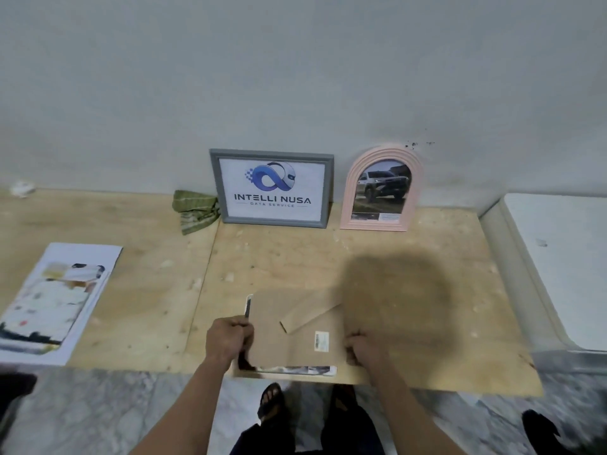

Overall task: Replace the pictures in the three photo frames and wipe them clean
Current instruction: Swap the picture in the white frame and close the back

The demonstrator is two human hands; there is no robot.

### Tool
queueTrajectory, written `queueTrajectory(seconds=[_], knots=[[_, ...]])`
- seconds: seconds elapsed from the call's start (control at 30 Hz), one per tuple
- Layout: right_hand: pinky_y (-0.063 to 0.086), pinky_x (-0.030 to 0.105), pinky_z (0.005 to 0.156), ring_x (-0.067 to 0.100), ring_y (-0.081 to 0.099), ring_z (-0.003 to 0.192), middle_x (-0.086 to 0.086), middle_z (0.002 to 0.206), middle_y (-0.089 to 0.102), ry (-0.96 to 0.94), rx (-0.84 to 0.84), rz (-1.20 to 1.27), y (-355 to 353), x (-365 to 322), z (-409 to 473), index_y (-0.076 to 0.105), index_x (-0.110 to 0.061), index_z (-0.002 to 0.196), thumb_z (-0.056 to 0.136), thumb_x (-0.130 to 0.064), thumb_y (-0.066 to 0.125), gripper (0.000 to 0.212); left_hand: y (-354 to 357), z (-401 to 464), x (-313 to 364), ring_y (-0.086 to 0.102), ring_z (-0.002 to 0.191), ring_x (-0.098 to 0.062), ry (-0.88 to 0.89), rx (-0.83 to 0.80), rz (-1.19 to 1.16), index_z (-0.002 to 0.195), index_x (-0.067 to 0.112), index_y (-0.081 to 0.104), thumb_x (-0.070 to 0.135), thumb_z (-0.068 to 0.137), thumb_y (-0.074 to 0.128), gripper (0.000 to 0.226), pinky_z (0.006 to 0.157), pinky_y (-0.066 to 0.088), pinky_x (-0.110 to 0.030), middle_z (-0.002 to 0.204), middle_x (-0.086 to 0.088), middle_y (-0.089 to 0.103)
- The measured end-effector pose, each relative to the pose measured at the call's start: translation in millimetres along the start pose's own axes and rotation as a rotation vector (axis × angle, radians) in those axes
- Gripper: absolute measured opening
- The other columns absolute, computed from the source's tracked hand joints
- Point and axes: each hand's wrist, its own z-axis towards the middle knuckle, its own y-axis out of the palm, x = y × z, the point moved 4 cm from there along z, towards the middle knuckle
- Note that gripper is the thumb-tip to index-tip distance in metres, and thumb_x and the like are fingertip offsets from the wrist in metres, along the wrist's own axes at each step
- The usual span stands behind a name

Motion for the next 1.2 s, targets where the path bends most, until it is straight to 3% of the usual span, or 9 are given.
queueTrajectory(seconds=[0.1, 0.27, 0.43, 0.57, 0.67, 0.77, 0.93, 1.07, 1.2], knots=[[0.041, 0.026, 0.045, 0.020, 0.047, 0.048, 0.011, 0.055, 0.052, 0.006, 0.047, -0.018, 24, 11, -5, 0.054, -0.010, 0.066, 0.077, 0.006, 0.054, 0.019, -19, 4, -4, 0.072, 0.085, -0.030, 0.037, 0.031, 0.090, 0.059, 0.027, 0.072, 0.007, 0.073, 0.078, 0.025, 0.082, 0.060, -0.046, 0.083, -0.009, 0.077], [0.059, 0.050, 0.065, 0.029, 0.065, 0.065, 0.014, 0.068, 0.068, -0.019, 0.215, -0.077, 33, 36, 5, 0.065, -0.010, 0.065, 0.071, -0.007, 0.060, 0.009, -24, -13, 5, 0.067, 0.081, -0.026, 0.158, -0.003, 0.240, 0.069, 0.026, 0.071, 0.008, 0.077, 0.072, 0.020, 0.070, 0.049, -0.028, 0.076, -0.004, 0.071], [0.054, 0.033, 0.066, 0.029, 0.066, 0.078, 0.010, 0.080, 0.070, -0.061, 0.290, -0.199, 35, 24, -17, 0.068, -0.011, 0.077, 0.078, -0.017, 0.056, 0.013, -16, -16, 4, 0.058, 0.067, -0.027, 0.295, -0.019, 0.378, 0.062, 0.008, 0.060, 0.006, 0.072, 0.064, 0.011, 0.063, 0.048, -0.036, 0.064, -0.009, 0.064], [0.044, 0.031, 0.060, 0.030, 0.062, 0.079, 0.012, 0.082, 0.067, -0.079, 0.323, -0.161, 40, 17, -26, 0.062, -0.011, 0.074, 0.081, -0.012, 0.055, 0.011, -16, -17, 4, 0.062, 0.078, -0.028, 0.339, -0.053, 0.432, 0.064, 0.020, 0.056, 0.006, 0.075, 0.060, 0.018, 0.068, 0.048, -0.031, 0.076, -0.006, 0.069], [0.055, 0.038, 0.076, 0.028, 0.063, 0.087, 0.007, 0.089, 0.068, -0.032, 0.253, -0.061, 46, 19, -22, 0.064, -0.015, 0.085, 0.081, -0.016, 0.054, 0.010, -17, -16, -1, 0.060, 0.071, -0.023, 0.263, -0.103, 0.358, 0.076, 0.022, 0.065, 0.011, 0.076, 0.061, 0.012, 0.064, 0.045, -0.029, 0.069, -0.001, 0.066], [0.056, 0.044, 0.081, 0.030, 0.067, 0.086, 0.008, 0.088, 0.072, -0.009, 0.198, 0.002, 44, 23, -20, 0.071, -0.014, 0.085, 0.078, -0.019, 0.061, 0.013, -21, -11, -3, 0.059, 0.068, -0.024, 0.132, -0.208, 0.148, 0.067, 0.015, 0.064, 0.008, 0.082, 0.066, 0.016, 0.065, 0.048, -0.032, 0.069, -0.006, 0.063], [0.056, 0.046, 0.083, 0.031, 0.069, 0.089, 0.014, 0.092, 0.074, -0.075, 0.171, 0.075, 40, 19, -25, 0.074, -0.006, 0.088, 0.087, -0.011, 0.064, 0.012, -30, -8, 2, 0.058, 0.042, -0.013, 0.029, -0.372, -0.073, 0.087, -0.004, 0.071, -0.004, 0.093, 0.060, 0.013, 0.038, 0.042, -0.020, 0.068, -0.013, 0.067], [0.057, 0.043, 0.077, 0.028, 0.070, 0.082, 0.012, 0.088, 0.074, -0.153, 0.161, 0.096, 42, 1, -35, 0.073, -0.004, 0.093, 0.090, -0.012, 0.063, 0.013, -34, -4, 5, 0.065, 0.068, -0.027, 0.062, -0.364, -0.093, 0.082, -0.006, 0.073, 0.001, 0.091, 0.062, 0.016, 0.063, 0.052, -0.033, 0.079, -0.022, 0.072], [0.057, 0.036, 0.059, 0.029, 0.064, 0.076, 0.016, 0.100, 0.069, -0.208, -0.131, 0.156, 54, -20, -55, 0.060, -0.015, 0.111, 0.086, -0.003, 0.067, 0.028, -45, -3, 11, 0.065, 0.072, -0.028, 0.081, -0.253, -0.161, 0.084, -0.008, 0.072, 0.007, 0.092, 0.064, 0.019, 0.071, 0.052, -0.039, 0.086, -0.026, 0.074]])
